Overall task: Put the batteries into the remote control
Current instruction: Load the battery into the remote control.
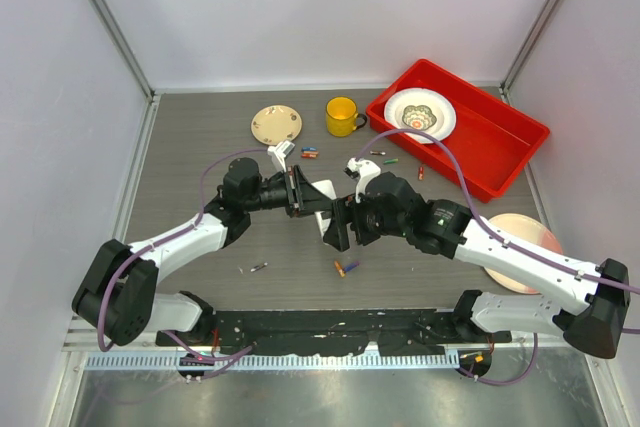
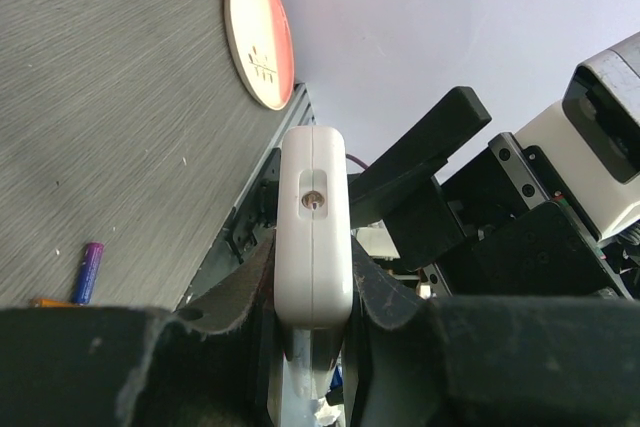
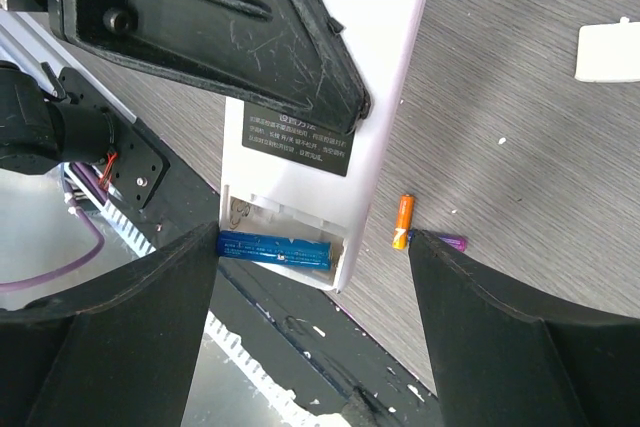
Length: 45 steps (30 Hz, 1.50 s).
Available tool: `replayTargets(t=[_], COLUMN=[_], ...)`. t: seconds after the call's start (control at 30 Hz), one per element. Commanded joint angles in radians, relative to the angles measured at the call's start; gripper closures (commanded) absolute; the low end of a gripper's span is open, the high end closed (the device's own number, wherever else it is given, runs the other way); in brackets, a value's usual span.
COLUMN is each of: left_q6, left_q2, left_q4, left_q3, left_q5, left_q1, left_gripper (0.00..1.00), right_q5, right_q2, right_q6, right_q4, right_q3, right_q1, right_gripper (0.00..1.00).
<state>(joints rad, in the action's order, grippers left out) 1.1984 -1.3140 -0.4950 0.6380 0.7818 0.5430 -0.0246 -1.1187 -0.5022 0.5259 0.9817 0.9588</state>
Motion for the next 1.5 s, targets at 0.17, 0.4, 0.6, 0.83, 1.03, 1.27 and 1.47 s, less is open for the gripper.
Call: replayTargets(t=[0.17, 0.4, 0.6, 0.83, 1.03, 1.27, 1.47], left_q6=[0.03, 0.036, 0.05, 0.089, 0.122, 0.136, 0.147], left_q2=[0.016, 0.024, 0.036, 0.036, 0.038, 0.039, 0.036], left_q4=[-0.085, -0.093, -0.102, -0.151, -0.194, -0.211, -0.226], left_q3=[0.022, 0.02, 0.02, 0.023, 0.022, 0.02, 0.015], left_q5=[0.076, 0.079, 0.079, 0.08, 0.083, 0.086, 0.086], left_q1=[0.003, 0.003, 0.003, 0.003, 0.003, 0.003, 0.003], left_gripper=[1.0, 1.0, 1.0, 1.0, 1.0, 1.0, 1.0], right_q5=[0.048, 0.057, 0.057, 0.066, 0.058, 0.042, 0.038], right_q2=[0.045, 0.054, 0.053, 0.053, 0.049, 0.056, 0.054], right_q6=[0.008, 0.007, 0.016, 0.021, 0.021, 0.019, 0.008], right_q4=[0.049, 0.051, 0.051, 0.051, 0.049, 0.037, 0.019], right_q3=[0.008, -0.011, -0.031, -0.046, -0.061, -0.074, -0.089], right_q1=[-0.02, -0.035, -0.045, -0.057, -0.074, -0.094, -0.106], right_gripper=[0.19, 0.19, 0.19, 0.25, 0.37, 0.54, 0.73])
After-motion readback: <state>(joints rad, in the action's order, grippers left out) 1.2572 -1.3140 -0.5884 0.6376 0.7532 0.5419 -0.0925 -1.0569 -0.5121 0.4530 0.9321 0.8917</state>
